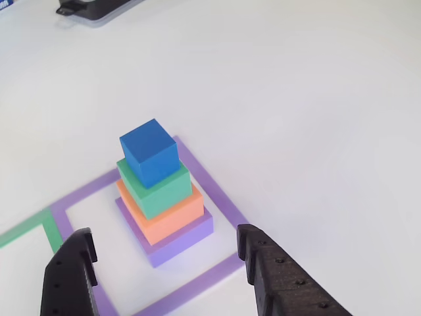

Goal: Tower of hanoi

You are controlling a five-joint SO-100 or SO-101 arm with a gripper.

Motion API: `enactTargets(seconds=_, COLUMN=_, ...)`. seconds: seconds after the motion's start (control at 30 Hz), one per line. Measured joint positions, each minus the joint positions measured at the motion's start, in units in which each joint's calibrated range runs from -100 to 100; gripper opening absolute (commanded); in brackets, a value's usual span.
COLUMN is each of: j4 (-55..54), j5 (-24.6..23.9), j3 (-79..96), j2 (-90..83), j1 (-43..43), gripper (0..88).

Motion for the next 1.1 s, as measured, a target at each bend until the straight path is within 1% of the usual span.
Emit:
enactTargets(seconds=0.23, j4=-20.6, j5=0.0, j3=9.1, j2=7.1, j1=0.0, gripper=29.1)
enactTargets(seconds=0.33, j4=-27.7, j5=0.0, j3=9.8, j2=10.8, j1=-0.3, gripper=29.0)
enactTargets(seconds=0.5, j4=-34.3, j5=0.0, j3=9.8, j2=15.7, j1=-1.2, gripper=28.4)
enactTargets(seconds=0.7, j4=-39.5, j5=0.0, j3=9.4, j2=23.4, j1=-1.2, gripper=28.1)
enactTargets(seconds=1.1, j4=-49.4, j5=0.0, j3=-0.4, j2=41.1, j1=-2.0, gripper=28.1)
